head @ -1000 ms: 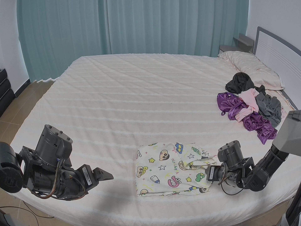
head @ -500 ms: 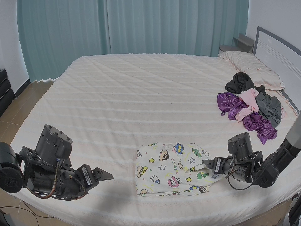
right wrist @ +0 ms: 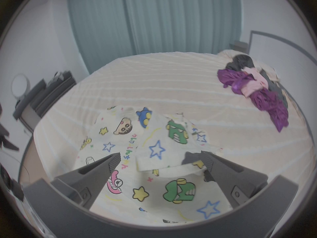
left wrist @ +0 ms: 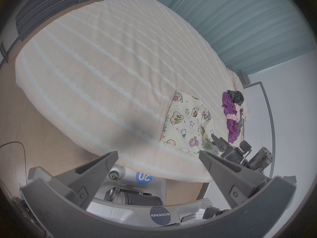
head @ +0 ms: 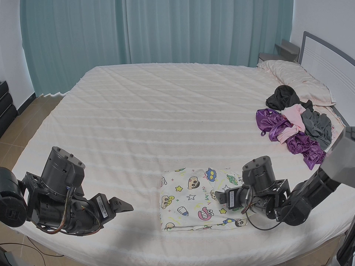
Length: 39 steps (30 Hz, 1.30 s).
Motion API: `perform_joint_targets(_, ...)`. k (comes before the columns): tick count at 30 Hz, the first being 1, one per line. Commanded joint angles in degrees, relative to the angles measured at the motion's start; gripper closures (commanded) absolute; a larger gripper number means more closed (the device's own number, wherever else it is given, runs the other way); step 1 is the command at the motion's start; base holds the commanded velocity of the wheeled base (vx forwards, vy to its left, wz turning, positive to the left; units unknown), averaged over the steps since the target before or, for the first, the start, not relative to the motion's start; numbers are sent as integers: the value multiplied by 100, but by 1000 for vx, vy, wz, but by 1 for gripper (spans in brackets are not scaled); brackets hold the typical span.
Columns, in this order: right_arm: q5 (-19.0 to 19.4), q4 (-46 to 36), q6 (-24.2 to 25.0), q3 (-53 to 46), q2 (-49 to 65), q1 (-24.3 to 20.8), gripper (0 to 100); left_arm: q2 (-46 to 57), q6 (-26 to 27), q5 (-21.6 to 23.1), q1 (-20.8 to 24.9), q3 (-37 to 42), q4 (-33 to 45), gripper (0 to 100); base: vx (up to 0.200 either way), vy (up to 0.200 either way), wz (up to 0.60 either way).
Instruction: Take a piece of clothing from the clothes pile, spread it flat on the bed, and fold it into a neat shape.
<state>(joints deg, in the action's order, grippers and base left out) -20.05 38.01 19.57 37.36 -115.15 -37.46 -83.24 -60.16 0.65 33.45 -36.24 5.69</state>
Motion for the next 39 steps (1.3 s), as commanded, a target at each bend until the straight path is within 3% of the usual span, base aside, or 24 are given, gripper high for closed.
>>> perform_joint_targets(1, -289, 5, -533, 386, -719, -244, 0, 9, -13, 6, 4, 3, 2, 0, 0, 0, 0)
perform_joint_targets(6, -508, 13, -1183, 526, -1000, -226, 0, -8, -13, 6, 4, 3, 2, 0, 0, 0, 0)
perform_joint_targets(11, -851, 13, -1544, 605, -1159, -42, 0, -17, -13, 14, 4, 3, 2, 0, 0, 0, 0)
perform_joint_targets(15, -904, 49, -1675, 667, -1132, 222, 0, -26, -13, 14, 4, 3, 2, 0, 0, 0, 0)
perform_joint_targets(25, -816, 75, -1605, 1361, -1053, 1171, 0, -26, -13, 14, 4, 3, 2, 0, 0, 0, 0)
perform_joint_targets(39, -482, 49, -1078, 1642, -1537, 1909, 0, -26, -13, 6, -5, 91, -7, 0, 0, 0, 0)
